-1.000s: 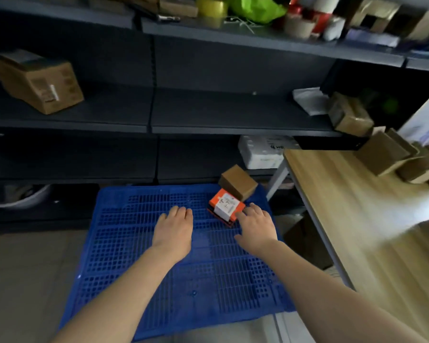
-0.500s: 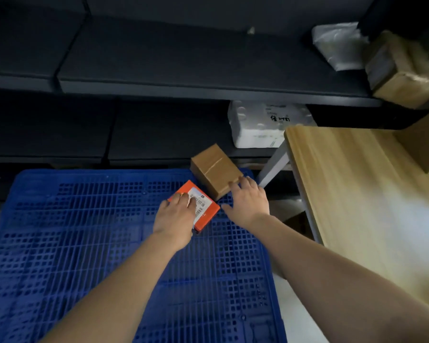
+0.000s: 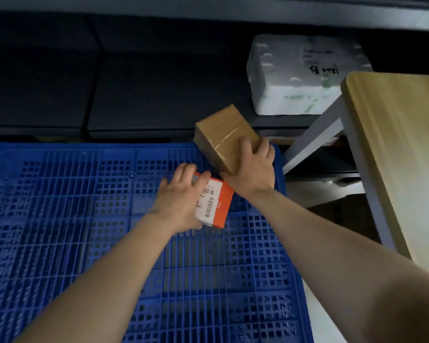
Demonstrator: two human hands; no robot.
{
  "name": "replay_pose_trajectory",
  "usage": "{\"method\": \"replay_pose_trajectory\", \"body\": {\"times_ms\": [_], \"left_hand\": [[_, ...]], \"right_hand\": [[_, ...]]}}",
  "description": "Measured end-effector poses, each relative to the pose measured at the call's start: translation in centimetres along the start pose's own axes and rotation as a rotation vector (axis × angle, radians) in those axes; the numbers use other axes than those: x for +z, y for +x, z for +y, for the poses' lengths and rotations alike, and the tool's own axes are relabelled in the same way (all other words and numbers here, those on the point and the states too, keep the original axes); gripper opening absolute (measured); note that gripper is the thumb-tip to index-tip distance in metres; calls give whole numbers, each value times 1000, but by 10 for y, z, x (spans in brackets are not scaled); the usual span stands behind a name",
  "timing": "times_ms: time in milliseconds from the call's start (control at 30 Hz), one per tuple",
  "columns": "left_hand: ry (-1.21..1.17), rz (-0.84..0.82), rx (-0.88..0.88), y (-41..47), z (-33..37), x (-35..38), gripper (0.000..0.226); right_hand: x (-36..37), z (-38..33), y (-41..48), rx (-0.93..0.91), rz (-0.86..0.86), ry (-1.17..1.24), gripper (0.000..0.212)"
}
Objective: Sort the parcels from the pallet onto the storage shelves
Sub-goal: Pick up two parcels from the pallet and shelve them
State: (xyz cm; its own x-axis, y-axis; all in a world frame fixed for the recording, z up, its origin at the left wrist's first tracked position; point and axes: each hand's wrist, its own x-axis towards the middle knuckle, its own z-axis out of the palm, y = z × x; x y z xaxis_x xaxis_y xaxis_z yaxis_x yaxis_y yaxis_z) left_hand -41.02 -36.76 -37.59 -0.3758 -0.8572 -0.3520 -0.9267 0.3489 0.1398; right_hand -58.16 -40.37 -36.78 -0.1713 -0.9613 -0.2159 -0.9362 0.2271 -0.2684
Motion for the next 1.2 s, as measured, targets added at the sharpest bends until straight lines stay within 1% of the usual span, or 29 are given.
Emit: {"method": "replay_pose_trajectory", "body": {"times_ms": [67,133,167,200,233,300,333,367,400,467,500,533,600,633,667,700,733,767,800,833,900,933,967,1033,1067,1133,1200], "left_hand": [[-101,18,-117,-12,-2,-3,124],[-291,-5,-293,-27,-12,-8,123],[-462,-34,-395,-35,-22,-8,120],[-688,-67,-479,-44,-31,-11,117],[-964,-112,-543,-53,-40,-14,112],[-1488,-178,-658,-71,-53,-15,89],[-1669,-209,-705,-79,-57,-14,76],[-1792,-219,-752,-86,-60,-11,67],[-1870,-214,-787,-92,-62,-7,63],[-1953,-160,-834,-100,-62,3,62],[-1957,-103,-864,-102,-63,8,60],[-1942,-39,-896,-103,-62,12,56],[-1830,88,-996,-105,-59,19,50],[-1747,131,-1041,-105,-58,21,52],[-1687,155,-1058,-106,-57,25,61],[-1653,162,-1057,-108,-55,27,72],[-1646,157,-1038,-109,-53,28,78],[-1659,156,-1006,-112,-47,25,75],[-1679,157,-965,-114,-43,22,67],[-1700,166,-927,-115,-39,20,60],[-1720,223,-853,-118,-36,15,55],[-1730,259,-831,-120,-38,14,52],[-1765,279,-833,-121,-42,12,48],[-1892,240,-817,-126,-51,9,43],[-1970,181,-782,-130,-54,8,43],[-2106,11,-732,-137,-54,2,45],[-2210,-117,-733,-144,-49,2,48]], "right_hand": [[-8,0,-2,51,2,154,89],[-16,3,-7,160,-13,369,90],[-19,5,-12,227,-23,488,89],[-23,6,-17,294,-35,629,88],[-24,7,-23,359,-55,792,84],[-22,8,-36,484,-167,1095,64],[-21,7,-42,540,-258,1197,54],[-18,6,-49,586,-354,1270,49],[-14,5,-56,614,-440,1317,49],[-2,4,-69,649,-544,1352,50],[2,4,-74,658,-547,1334,48],[6,3,-77,660,-509,1301,44],[7,-3,-80,643,-370,1235,46],[6,-8,-80,593,-294,1175,48],[3,-13,-79,510,-237,1073,49],[3,-19,-78,415,-200,972,49],[3,-24,-77,331,-173,896,47],[3,-29,-77,276,-165,834,44],[3,-35,-78,243,-179,771,46],[5,-39,-79,219,-213,696,62],[9,-47,-83,185,-316,549,105],[11,-51,-85,179,-332,494,116],[13,-52,-87,181,-328,458,120],[19,-51,-87,200,-304,449,119],[20,-50,-87,205,-302,470,117],[23,-50,-91,209,-331,558,117],[24,-52,-98,208,-352,653,118]]}}
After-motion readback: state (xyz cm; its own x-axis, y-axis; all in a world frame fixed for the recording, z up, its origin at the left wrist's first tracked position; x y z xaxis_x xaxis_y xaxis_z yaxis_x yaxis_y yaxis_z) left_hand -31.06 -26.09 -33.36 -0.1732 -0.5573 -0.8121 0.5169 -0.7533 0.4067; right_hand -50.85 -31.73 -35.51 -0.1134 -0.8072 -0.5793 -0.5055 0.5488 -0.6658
